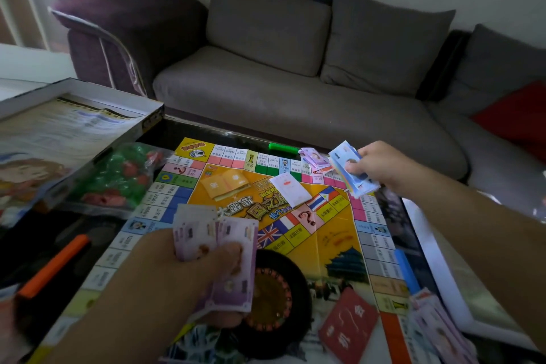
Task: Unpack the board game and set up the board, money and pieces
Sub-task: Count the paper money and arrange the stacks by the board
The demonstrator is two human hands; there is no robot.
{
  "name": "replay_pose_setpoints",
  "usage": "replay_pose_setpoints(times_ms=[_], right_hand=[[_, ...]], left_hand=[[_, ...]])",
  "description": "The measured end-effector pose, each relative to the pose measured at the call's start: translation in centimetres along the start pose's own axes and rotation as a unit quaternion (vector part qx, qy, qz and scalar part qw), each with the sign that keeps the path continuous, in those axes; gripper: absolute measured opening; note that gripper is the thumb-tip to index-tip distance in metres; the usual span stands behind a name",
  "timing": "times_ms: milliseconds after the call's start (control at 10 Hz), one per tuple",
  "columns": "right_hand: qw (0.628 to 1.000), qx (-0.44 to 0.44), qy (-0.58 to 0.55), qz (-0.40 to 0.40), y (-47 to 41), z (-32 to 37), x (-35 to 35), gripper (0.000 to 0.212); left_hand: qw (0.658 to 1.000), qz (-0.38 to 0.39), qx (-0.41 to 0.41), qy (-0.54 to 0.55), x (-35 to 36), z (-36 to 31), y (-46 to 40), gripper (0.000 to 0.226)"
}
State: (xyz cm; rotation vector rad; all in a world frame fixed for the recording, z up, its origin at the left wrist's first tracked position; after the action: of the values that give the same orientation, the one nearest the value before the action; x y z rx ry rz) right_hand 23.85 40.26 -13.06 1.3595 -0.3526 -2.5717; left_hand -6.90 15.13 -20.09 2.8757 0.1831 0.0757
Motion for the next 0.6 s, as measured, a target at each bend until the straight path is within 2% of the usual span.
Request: replay_pose_setpoints(times_ms=[100,200,300,400,500,600], right_hand=[[0.999,-0.03,-0.022,0.024,5.0,0.9,0.1,0.021],[0.983,-0.076,-0.159,0.058,13.4,3.5,0.9,0.021],[0.932,-0.113,-0.323,0.12,21.5,6.3,4.9,0.026],[0.914,-0.105,-0.374,0.117,25.4,6.3,8.6,0.019],[0.898,-0.093,-0.426,0.063,27.5,5.3,11.5,0.025],[0.891,-0.081,-0.445,0.043,28.0,4.2,12.8,0.02]], left_hand=[[1.0,-0.013,0.02,0.004,-0.2,-1.3,1.2,0.094],[0.996,0.018,0.022,0.079,2.2,-4.6,4.3,0.022],[0.994,0.047,0.018,0.092,3.4,-5.3,5.7,0.01],[0.992,0.072,0.017,0.1,4.5,-5.5,7.0,0.008],[0.991,0.079,0.034,0.1,5.4,-5.6,9.0,0.014],[0.99,0.081,0.023,0.116,5.5,-4.8,10.1,0.015]])
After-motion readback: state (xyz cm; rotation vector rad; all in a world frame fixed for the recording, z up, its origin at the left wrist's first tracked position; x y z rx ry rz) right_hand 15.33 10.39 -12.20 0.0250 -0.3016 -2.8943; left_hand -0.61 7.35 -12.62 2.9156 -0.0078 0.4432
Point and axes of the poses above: each hand's wrist, its own y-axis away from the middle knuckle, its own x-axis out of the palm, z = x × y, the point moved 10 cm from there along -y, towards the middle knuckle, and after that the axes turned 6 degrees about z, right-handed, at the moved point
